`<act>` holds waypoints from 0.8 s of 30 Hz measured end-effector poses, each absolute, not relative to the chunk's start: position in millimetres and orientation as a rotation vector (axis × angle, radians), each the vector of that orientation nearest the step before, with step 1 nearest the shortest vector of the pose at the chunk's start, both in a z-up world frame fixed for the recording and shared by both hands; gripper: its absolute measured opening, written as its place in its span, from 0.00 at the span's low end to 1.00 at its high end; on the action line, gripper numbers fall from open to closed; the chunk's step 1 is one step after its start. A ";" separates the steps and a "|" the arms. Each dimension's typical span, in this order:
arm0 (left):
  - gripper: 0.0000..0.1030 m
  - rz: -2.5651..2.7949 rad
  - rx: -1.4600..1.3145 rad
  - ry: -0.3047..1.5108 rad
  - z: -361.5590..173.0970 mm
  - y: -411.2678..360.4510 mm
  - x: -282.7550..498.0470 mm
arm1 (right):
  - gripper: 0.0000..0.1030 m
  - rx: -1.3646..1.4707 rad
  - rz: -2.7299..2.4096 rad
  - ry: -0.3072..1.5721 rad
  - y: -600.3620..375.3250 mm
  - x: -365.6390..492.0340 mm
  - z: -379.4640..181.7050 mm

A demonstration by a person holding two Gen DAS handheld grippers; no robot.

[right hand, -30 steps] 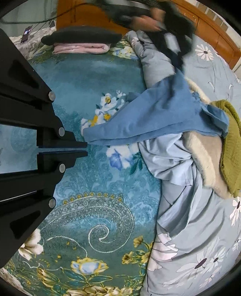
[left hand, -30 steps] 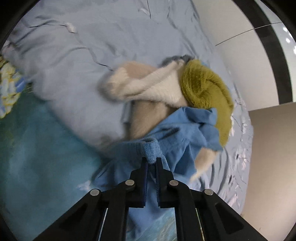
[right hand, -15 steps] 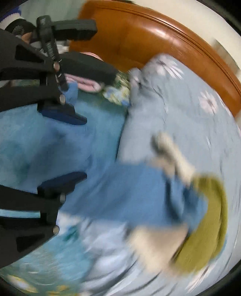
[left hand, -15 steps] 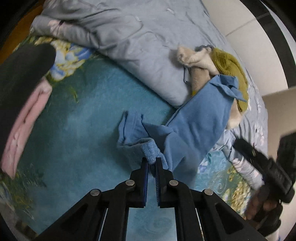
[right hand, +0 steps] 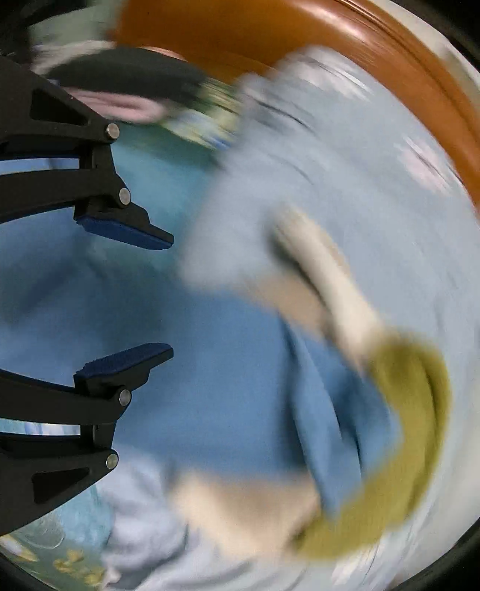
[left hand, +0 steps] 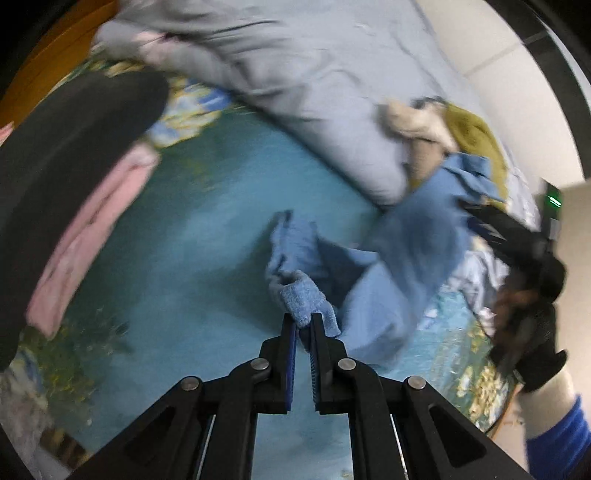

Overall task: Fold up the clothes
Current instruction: 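Pull the blue sweatpants off the pile and lay them flat on the teal sheet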

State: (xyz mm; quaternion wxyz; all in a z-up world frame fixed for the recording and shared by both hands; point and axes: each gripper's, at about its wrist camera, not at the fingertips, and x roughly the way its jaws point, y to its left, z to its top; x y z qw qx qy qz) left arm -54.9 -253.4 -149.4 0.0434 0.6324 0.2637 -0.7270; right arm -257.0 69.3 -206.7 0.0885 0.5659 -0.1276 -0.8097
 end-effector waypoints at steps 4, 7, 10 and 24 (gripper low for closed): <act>0.07 -2.133 1.935 0.826 -158.5 -278.1 -35.6 | 0.53 1.649 -2.491 -0.771 135.4 -277.4 -205.7; 0.07 -2.106 1.931 0.826 -158.3 -286.0 -28.7 | 0.53 1.582 -2.495 -1.052 173.9 -292.3 -204.9; 0.07 -2.122 1.927 0.821 -153.0 -285.7 -31.3 | 0.51 1.570 -2.431 -1.221 184.5 -306.3 -210.2; 0.07 -2.349 1.813 0.810 -87.3 -284.2 -62.4 | 0.02 1.279 -2.530 -1.506 297.3 -208.5 -113.8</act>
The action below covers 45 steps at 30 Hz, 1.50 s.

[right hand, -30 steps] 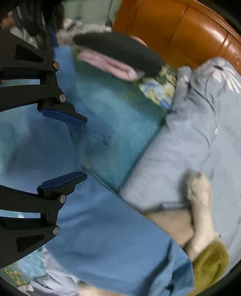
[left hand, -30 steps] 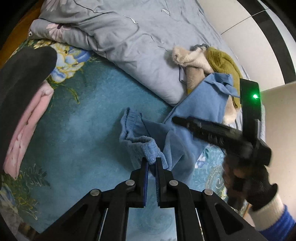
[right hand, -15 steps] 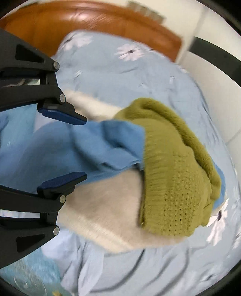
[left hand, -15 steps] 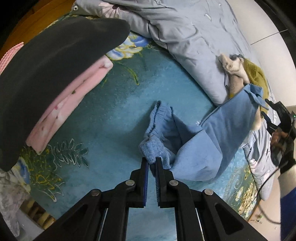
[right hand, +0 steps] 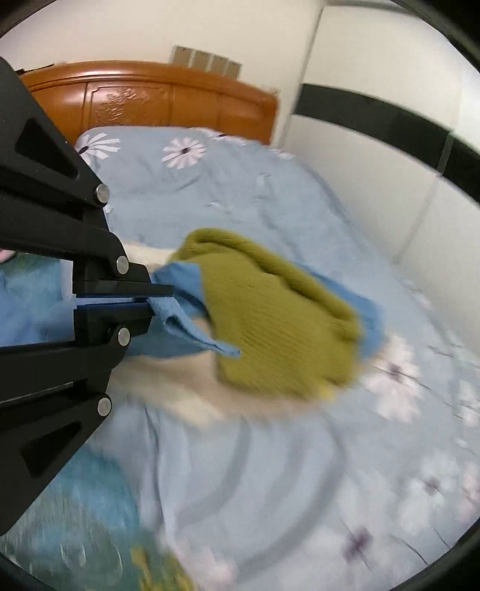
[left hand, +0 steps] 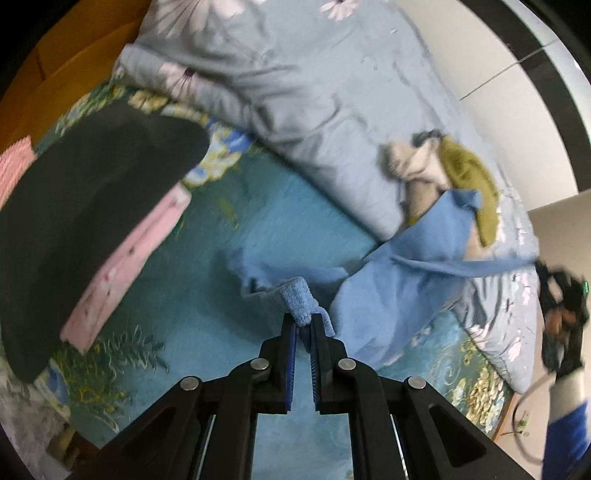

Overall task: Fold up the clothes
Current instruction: 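Pull the blue sweatpants off the pile and lay them flat on the teal sheet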

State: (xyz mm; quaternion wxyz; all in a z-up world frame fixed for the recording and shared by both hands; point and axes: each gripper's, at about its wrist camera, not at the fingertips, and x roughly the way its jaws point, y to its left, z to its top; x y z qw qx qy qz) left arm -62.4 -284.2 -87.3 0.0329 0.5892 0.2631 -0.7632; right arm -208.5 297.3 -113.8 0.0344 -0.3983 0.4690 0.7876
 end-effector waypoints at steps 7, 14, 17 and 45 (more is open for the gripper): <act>0.07 -2.596 1.669 0.853 -21.2 -268.0 -107.4 | 0.02 -0.855 2.379 1.339 414.2 -63.0 -14.7; 0.07 -2.870 1.513 0.884 50.7 -224.4 -117.1 | 0.02 -0.700 2.411 1.249 463.9 51.8 40.1; 0.07 -2.801 1.622 0.851 23.7 -213.3 -83.9 | 0.02 -0.808 2.356 1.224 467.4 103.3 8.7; 0.09 -1.972 2.059 0.469 -226.9 -245.9 70.0 | 0.02 -1.596 1.737 1.127 421.5 289.1 -250.6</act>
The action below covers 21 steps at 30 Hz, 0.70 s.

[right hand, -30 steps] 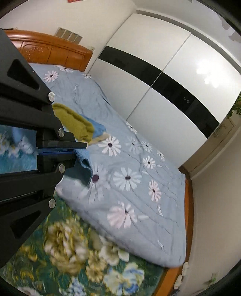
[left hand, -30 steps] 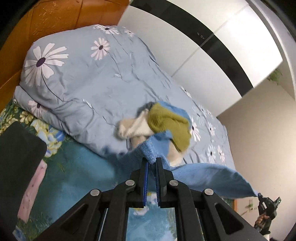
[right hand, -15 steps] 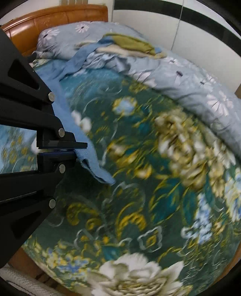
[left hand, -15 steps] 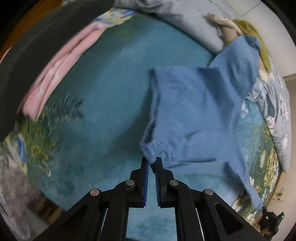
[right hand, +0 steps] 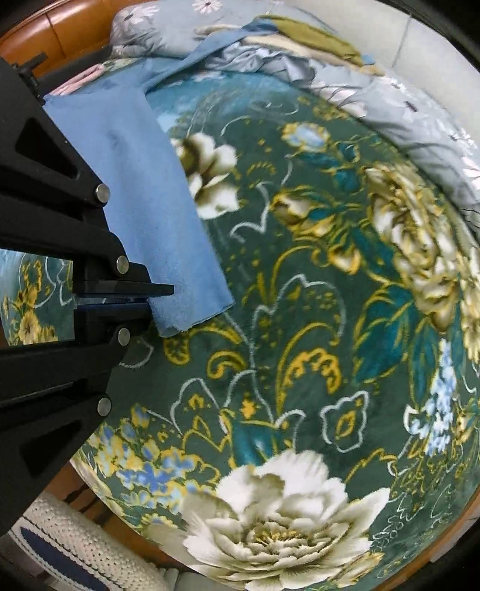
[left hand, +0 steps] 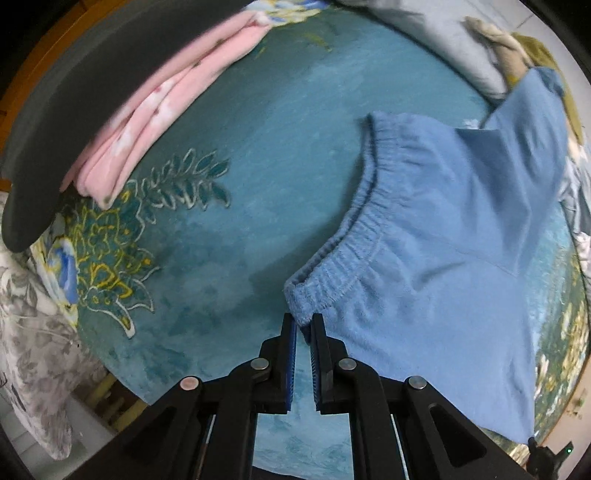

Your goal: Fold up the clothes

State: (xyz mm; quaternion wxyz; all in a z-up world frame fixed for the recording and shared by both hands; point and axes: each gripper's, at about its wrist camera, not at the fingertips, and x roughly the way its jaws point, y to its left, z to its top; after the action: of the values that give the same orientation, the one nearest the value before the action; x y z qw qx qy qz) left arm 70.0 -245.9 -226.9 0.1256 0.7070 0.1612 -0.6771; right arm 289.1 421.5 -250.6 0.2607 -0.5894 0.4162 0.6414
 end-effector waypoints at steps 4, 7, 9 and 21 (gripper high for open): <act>0.12 -1.955 2.071 0.475 -229.1 -247.1 68.4 | 0.02 -1.646 1.712 1.097 419.4 288.2 -253.8; 0.17 -1.955 2.040 0.499 -221.4 -256.0 65.7 | 0.06 -1.691 1.693 1.048 419.8 287.8 -251.5; 0.24 -1.955 2.020 0.514 -216.2 -262.0 63.8 | 0.09 -1.686 1.687 1.031 422.3 287.8 -246.3; 0.46 -2.057 1.940 0.704 -208.6 -253.2 -16.2 | 0.18 -1.687 1.982 0.857 392.6 109.5 -198.7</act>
State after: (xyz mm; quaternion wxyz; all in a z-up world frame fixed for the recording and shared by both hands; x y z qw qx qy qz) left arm -16.2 -253.2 -208.6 0.1134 0.6615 0.2401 -0.7013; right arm 109.5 392.6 -198.7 0.1993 -0.6034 0.3065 0.7087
